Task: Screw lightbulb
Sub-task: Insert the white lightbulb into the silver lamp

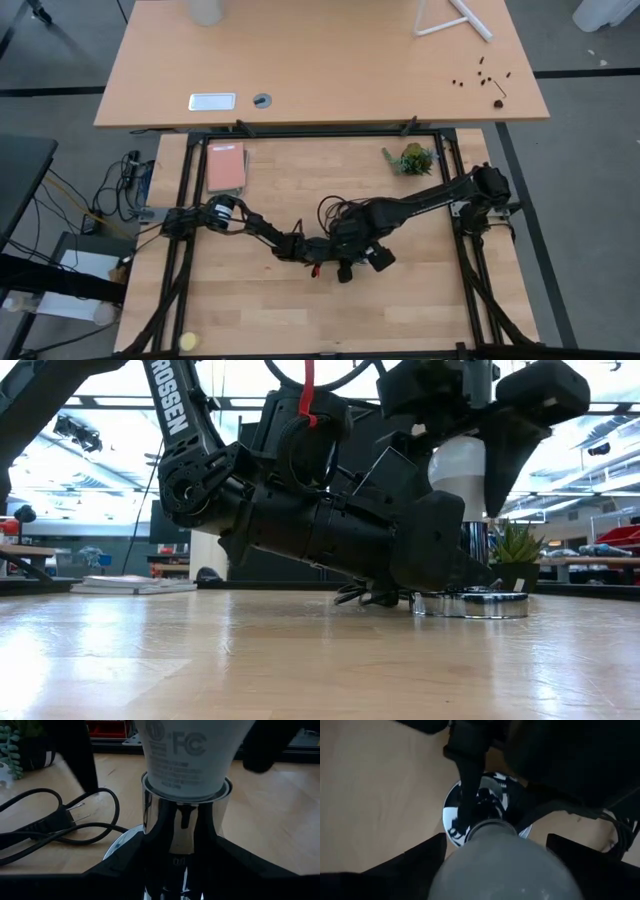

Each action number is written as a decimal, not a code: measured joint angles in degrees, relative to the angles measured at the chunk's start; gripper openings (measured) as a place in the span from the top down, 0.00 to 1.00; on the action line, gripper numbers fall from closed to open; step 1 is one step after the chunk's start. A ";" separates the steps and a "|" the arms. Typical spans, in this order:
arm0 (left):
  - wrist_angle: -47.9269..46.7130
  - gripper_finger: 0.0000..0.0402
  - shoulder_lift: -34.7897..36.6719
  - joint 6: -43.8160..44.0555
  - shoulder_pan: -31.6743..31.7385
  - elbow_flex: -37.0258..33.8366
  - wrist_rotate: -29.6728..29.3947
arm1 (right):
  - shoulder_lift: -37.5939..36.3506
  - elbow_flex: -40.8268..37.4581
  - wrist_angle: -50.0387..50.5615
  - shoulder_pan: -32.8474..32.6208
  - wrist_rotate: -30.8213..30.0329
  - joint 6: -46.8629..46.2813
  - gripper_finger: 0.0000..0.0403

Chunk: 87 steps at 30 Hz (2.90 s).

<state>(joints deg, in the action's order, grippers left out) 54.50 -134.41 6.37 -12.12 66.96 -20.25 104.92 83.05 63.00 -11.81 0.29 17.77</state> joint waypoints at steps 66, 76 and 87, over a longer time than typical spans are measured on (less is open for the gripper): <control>1.51 0.51 -0.04 3.08 0.10 -0.11 -3.96 | -1.01 1.27 -1.24 1.44 -1.20 -50.27 0.18; 1.29 0.51 -0.04 3.11 0.11 -0.09 -3.82 | -1.02 11.73 7.51 -0.16 -6.40 -44.61 0.06; 1.01 0.51 -0.02 3.03 0.11 -0.04 -3.72 | -9.57 4.77 11.18 -8.27 -13.62 -50.57 0.08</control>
<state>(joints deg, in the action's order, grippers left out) 55.51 -134.43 9.40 -12.01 66.92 -23.97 95.35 87.81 74.18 -20.09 -13.33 -32.80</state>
